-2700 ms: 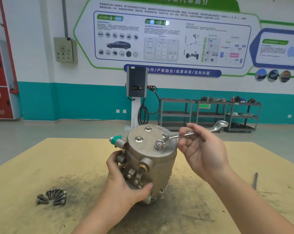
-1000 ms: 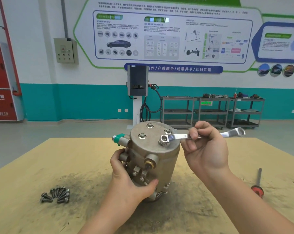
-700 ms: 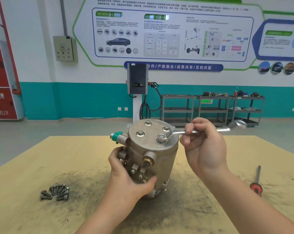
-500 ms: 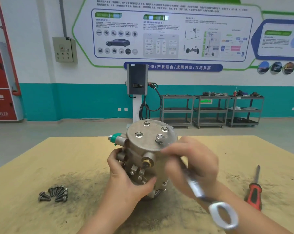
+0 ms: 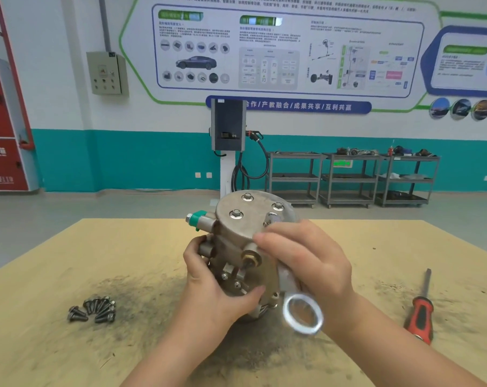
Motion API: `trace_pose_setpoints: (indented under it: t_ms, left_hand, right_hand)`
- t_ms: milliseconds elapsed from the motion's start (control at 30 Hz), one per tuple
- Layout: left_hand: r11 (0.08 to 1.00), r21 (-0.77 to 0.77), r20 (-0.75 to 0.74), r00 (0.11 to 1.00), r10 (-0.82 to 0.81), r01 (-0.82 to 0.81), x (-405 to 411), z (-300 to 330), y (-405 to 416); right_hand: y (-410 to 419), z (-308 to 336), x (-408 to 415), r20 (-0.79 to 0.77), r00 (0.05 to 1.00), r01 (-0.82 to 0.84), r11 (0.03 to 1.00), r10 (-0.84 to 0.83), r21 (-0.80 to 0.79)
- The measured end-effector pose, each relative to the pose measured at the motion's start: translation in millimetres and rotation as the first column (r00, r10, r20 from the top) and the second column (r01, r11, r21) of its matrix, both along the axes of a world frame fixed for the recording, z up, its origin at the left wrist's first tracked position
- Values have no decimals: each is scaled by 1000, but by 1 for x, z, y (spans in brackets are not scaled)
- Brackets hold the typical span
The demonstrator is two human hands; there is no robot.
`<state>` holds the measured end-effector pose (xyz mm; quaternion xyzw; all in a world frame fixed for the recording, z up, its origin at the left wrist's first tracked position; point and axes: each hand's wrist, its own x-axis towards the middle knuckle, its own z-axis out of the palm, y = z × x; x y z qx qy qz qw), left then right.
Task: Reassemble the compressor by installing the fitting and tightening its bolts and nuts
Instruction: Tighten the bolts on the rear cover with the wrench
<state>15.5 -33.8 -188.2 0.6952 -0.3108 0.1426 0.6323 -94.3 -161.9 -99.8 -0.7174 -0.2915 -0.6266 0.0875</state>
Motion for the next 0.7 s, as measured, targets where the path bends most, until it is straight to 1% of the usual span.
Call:
trace_pose_setpoints:
  t_ms: [33,67,100,133,167,200,233,267,300,333,400,433,467,533,600,633,700]
  left_hand:
    - [999,-27,-37,999,-38,37,1,0,-1]
    - [995,-57,-50,995,-86,84,-4,7,-1]
    - [991,-45,-43,991,-125,123,-8,12,-2]
    - [990,-35,-69,988,-139,137,-13,15,-3]
    - [992,-3,-74,989,-128,129,-16,15,-3]
    - [992,26,-75,990,-120,122,-20,15,-1]
    - [993,35,-61,992,-112,115,-20,15,-1]
    - [994,45,-66,993,-99,103,-20,14,-1]
    - [994,59,-65,994,-89,92,-17,14,-2]
    - [994,64,-69,994,-84,88,-16,14,-2]
    - [995,65,-74,995,-73,78,-16,13,-2]
    - [995,60,-70,995,-74,78,-16,12,-1]
    - [995,55,-63,995,-83,86,-16,12,-1]
    - [995,60,-55,996,-73,76,-16,12,-2]
    - [995,64,-72,995,-70,74,-16,13,-1]
    - [995,63,-78,994,-73,78,-16,14,-1]
    - [994,70,-81,994,-80,85,-17,15,0]
  right_hand:
    - [-1,-1,0,0,1000,19,998,-19,-65]
    - [2,1,-1,29,999,33,995,-31,-98]
    - [2,1,-1,30,1000,11,994,-8,-108]
    - [4,3,-1,14,999,-36,997,37,-64]
    - [8,6,-3,-11,991,-129,991,130,35]
    - [11,8,-5,-31,968,-239,955,248,175]
    - [14,12,-6,-29,936,-321,884,351,341]
    - [15,16,-8,-6,897,-376,769,442,516]
    - [14,21,-9,36,855,-406,624,518,668]
    - [11,25,-10,92,810,-417,459,579,785]
    - [1,31,-10,193,743,-375,160,641,913]
    - [-4,32,-9,232,720,-342,43,654,939]
    - [-8,32,-6,257,704,-308,-42,662,951]
    - [-13,31,-2,307,673,-268,-164,673,949]
    - [-17,31,1,354,640,-266,-236,682,935]
    - [-19,31,1,365,631,-272,-245,685,931]
    - [-22,32,1,353,621,-281,-221,700,934]
